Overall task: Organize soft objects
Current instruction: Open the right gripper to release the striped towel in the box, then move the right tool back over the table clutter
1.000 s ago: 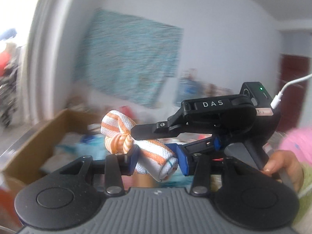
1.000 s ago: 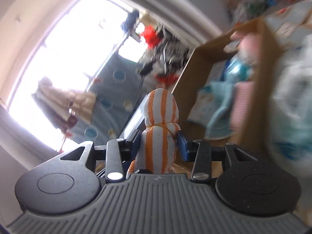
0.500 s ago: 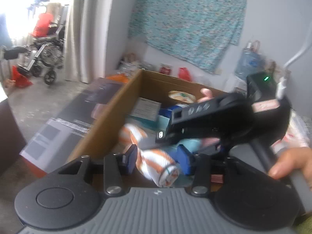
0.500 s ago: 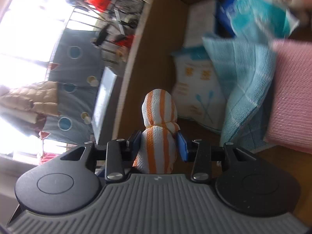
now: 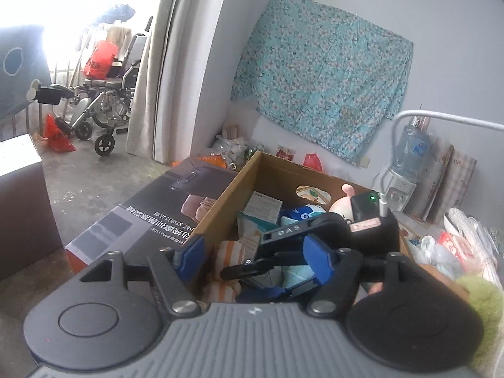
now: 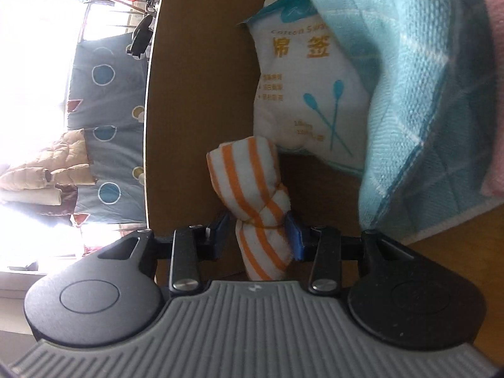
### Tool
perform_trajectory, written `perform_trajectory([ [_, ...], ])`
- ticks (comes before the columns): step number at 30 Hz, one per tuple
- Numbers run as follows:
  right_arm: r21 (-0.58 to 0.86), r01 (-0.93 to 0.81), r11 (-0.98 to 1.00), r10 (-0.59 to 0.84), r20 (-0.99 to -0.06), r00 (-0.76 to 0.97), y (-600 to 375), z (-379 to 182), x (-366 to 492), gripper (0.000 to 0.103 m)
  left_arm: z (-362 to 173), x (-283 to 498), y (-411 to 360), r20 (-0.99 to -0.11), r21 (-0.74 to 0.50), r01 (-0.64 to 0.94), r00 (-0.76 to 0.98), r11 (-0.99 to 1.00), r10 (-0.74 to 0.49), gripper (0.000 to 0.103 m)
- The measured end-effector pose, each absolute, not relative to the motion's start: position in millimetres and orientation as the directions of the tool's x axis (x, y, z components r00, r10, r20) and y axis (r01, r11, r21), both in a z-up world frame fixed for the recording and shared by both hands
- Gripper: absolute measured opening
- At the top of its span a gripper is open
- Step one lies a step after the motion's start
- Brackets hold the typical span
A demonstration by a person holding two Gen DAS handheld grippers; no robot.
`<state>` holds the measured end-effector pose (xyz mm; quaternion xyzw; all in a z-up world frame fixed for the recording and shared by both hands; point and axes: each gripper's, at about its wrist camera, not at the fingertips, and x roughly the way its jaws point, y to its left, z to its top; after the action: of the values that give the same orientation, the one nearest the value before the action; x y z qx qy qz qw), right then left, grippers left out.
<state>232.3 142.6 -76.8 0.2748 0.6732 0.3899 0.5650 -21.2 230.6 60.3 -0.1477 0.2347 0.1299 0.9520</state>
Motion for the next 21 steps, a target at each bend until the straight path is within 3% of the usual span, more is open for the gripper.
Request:
perform_trajectory([
  [4, 0.818, -0.071, 0.57, 0.789, -0.57, -0.231, 151, -81, 230, 0.043, 56, -23, 227, -0.493, -0.226, -0.307, 0.855, 0.925, 0.164, 0.081],
  [8, 0.817, -0.092, 0.57, 0.784, -0.574, -0.236, 149, -76, 234, 0.07, 52, -29, 224, -0.487, -0.243, -0.305, 0.859, 0.921, 0.156, 0.089],
  [14, 0.844, -0.12, 0.523, 0.821, -0.536, -0.195, 110, -53, 233, 0.073, 54, -39, 212, -0.472, -0.248, -0.287, 0.87, 0.925, 0.144, 0.092],
  [21, 0.922, -0.208, 0.327, 0.94, -0.34, -0.028, 11, -6, 203, 0.078, 60, -51, 178, -0.409, -0.272, -0.13, 0.912, 0.954, 0.008, 0.1],
])
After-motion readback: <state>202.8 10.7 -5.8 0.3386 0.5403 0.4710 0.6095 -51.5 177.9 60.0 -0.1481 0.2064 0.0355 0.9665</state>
